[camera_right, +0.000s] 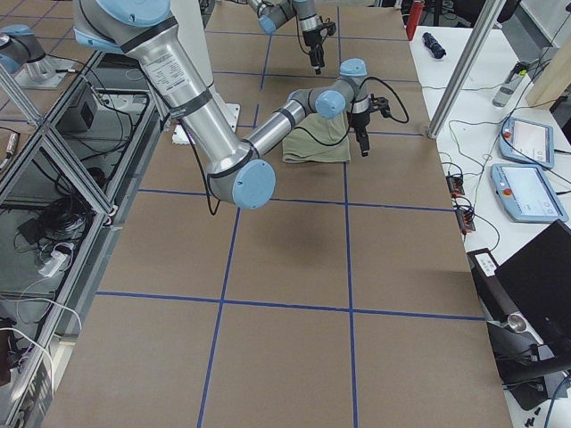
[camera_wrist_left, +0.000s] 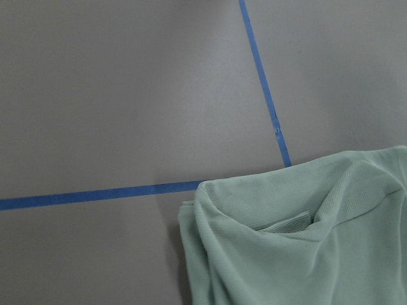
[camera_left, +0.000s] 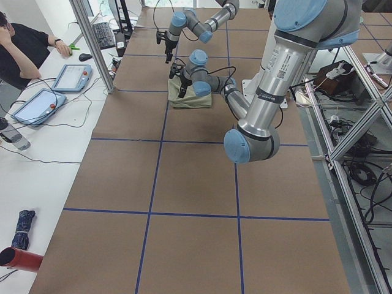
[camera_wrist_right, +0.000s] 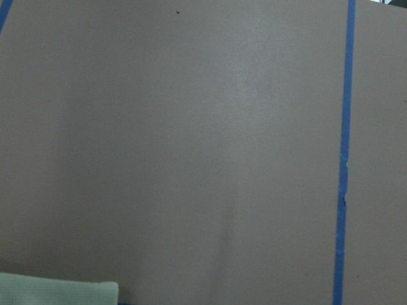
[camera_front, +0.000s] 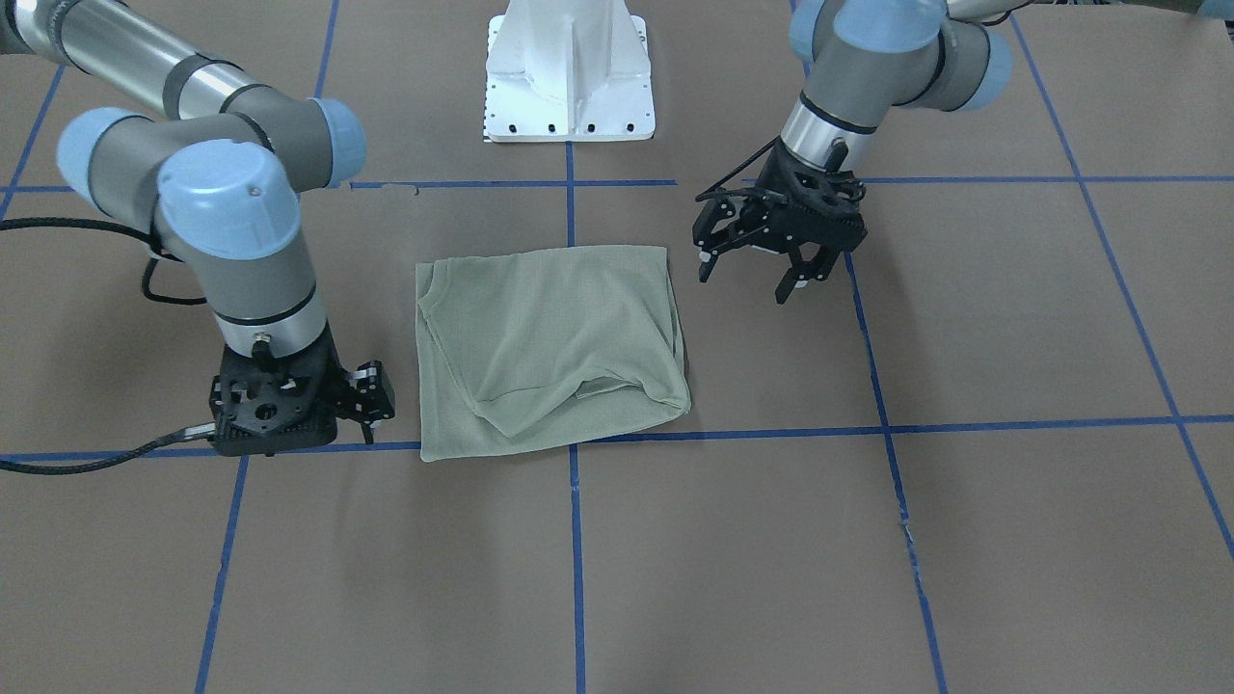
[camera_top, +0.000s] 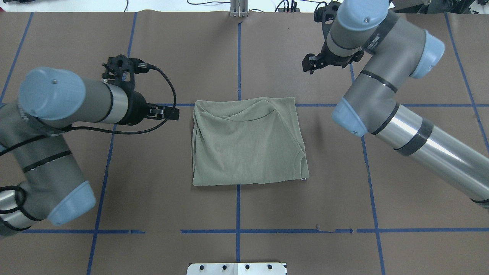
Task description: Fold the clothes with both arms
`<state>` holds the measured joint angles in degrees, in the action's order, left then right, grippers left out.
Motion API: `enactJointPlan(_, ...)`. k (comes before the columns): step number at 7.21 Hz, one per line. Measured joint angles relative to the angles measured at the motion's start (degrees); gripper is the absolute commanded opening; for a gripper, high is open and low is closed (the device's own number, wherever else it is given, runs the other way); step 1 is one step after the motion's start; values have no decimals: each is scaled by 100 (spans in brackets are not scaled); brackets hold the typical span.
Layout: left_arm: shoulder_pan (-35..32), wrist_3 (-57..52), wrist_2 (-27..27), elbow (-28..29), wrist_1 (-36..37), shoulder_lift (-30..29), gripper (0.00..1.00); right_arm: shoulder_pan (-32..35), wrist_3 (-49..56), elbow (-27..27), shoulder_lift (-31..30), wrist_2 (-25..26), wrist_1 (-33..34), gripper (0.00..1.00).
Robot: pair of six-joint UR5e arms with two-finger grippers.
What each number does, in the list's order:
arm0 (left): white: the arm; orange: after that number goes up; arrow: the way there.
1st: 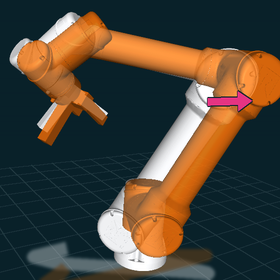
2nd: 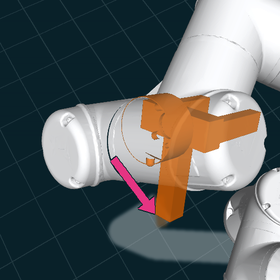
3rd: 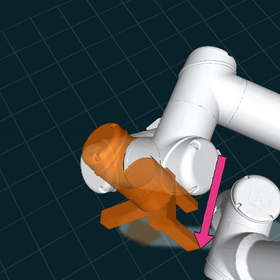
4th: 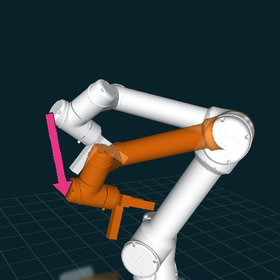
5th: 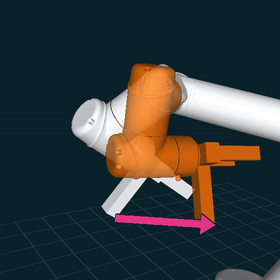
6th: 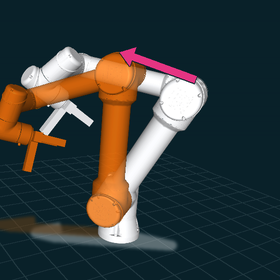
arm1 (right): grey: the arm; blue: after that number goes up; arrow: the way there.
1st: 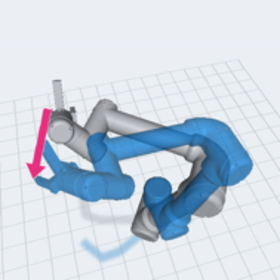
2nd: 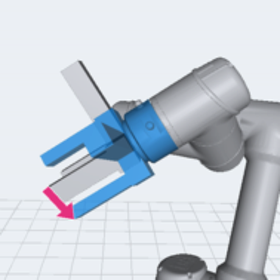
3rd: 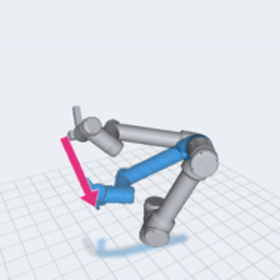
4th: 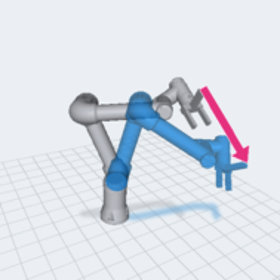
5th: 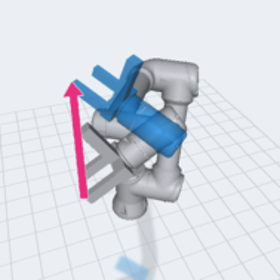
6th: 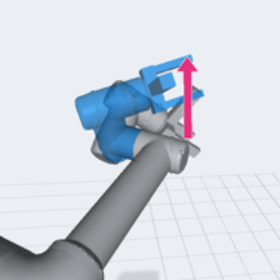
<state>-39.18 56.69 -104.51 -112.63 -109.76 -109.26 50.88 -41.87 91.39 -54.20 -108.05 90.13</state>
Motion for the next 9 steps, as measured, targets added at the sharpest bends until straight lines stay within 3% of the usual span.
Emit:
enactJointPlan(2,-883,-1603,-536,-484,453,738,100,876,1418,292,-479,-597,467,100)
enactJointPlan(5,-2920,-4515,-1698,-276,560,1749,100,2341,4061,264,-1707,-1522,555,100)
enactJointPlan(7,-3906,-5278,-2466,89,550,2346,100,2902,4785,252,-2680,-1709,442,100)
enactJointPlan(9,-4229,-5424,-2647,540,503,2640,100,3308,4864,278,-3329,-1984,311,100)
